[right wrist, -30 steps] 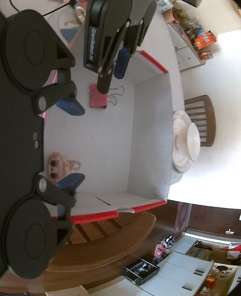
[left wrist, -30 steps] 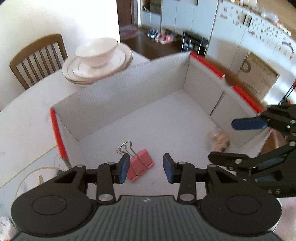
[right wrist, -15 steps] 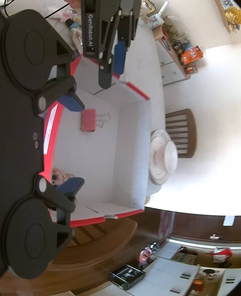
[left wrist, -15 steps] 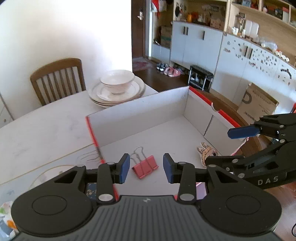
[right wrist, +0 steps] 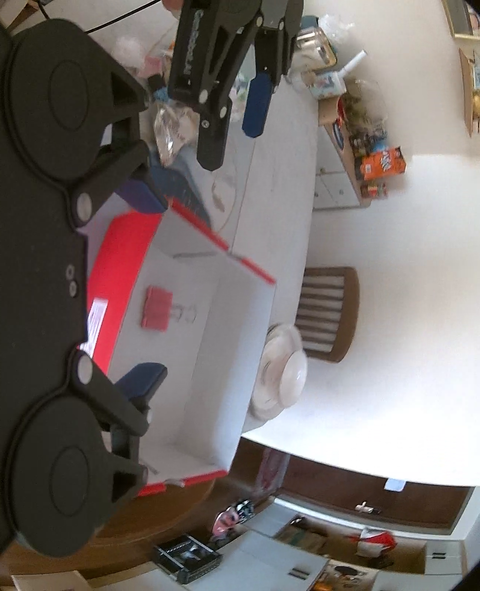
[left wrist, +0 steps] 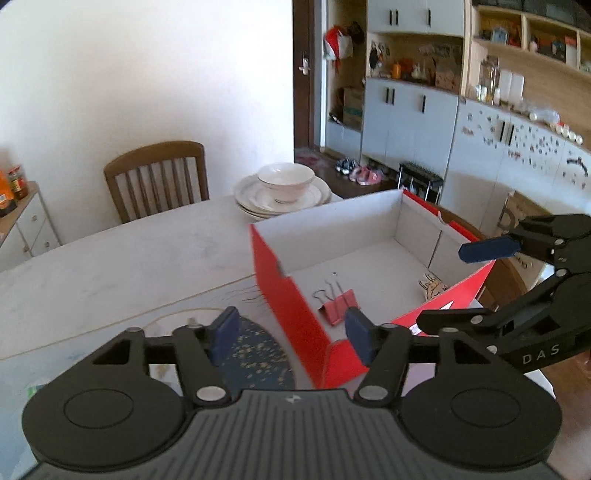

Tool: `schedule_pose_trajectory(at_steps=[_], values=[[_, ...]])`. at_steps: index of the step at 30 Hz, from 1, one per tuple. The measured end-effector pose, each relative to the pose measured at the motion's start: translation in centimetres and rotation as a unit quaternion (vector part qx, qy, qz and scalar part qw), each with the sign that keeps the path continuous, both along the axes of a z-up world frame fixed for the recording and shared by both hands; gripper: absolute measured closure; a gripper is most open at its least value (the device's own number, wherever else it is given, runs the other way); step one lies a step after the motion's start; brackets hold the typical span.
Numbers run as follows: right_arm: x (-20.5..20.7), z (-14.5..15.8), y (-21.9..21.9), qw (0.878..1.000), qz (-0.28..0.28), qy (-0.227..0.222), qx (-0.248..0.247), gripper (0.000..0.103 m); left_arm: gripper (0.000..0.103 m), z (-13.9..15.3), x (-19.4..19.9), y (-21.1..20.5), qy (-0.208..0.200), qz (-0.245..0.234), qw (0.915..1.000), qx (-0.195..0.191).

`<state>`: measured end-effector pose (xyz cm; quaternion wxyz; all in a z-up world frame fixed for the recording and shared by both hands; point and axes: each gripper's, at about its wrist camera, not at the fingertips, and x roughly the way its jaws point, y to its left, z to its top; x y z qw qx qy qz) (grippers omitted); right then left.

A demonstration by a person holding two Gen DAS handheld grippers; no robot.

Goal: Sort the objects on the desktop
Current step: 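Withdraw both open tools from the box back over the table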

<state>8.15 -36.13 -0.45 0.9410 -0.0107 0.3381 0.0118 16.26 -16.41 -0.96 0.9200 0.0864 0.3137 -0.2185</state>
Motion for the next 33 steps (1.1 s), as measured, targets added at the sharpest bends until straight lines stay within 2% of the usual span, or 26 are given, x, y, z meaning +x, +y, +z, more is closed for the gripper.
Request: schedule_pose_trajectory(at_steps=[8,10,14,17,21,23,24,25,33], values=[[0.2,0.4,4.9,1.000,0.027,-0.014,0.005,0.004,0.031,0.5,-2.9,5.3,-0.017,0.020,0.9996,-0.008],[0.3,0.5,6.0,0.999,0.030,-0.016,0.010,0.003,0.027,0.4,-3.5,6.4,-0.021,0.022,0.9995,-0.006],[0.8,0.4,7.9,0.999,0.032,-0.013,0.016,0.001,0.024,0.1,-4.7,9.0,-0.028,0.036,0.9989,-0.008],[1.3,-0.1,9.4,0.999,0.029,-0.006,0.020,0.001,0.024,-0.5,-5.3,11.2,-0.020,0.046,0.9987,-0.011],[2.1,-1.1,11.3,0.999,0.019,0.004,0.028,0.001,0.018,-1.6,-5.5,14.2,-0.002,0.063,0.9978,-0.019],[2.6,-1.7,12.0,0.999,0.015,0.009,0.033,0.001,0.011,-2.5,-5.5,15.7,0.014,0.070,0.9972,-0.023],[2.9,-2.1,12.4,0.999,0.013,0.013,0.033,0.001,0.003,-2.9,-5.4,16.5,0.022,0.074,0.9967,-0.024],[3.2,-2.4,12.8,0.999,0.012,0.017,0.032,0.001,0.000,-3.4,-5.3,17.1,0.030,0.078,0.9962,-0.025],[5.7,-5.1,16.1,0.999,0.012,0.039,0.021,0.001,0.000,-6.8,-5.1,21.5,0.057,0.093,0.9940,0.002]])
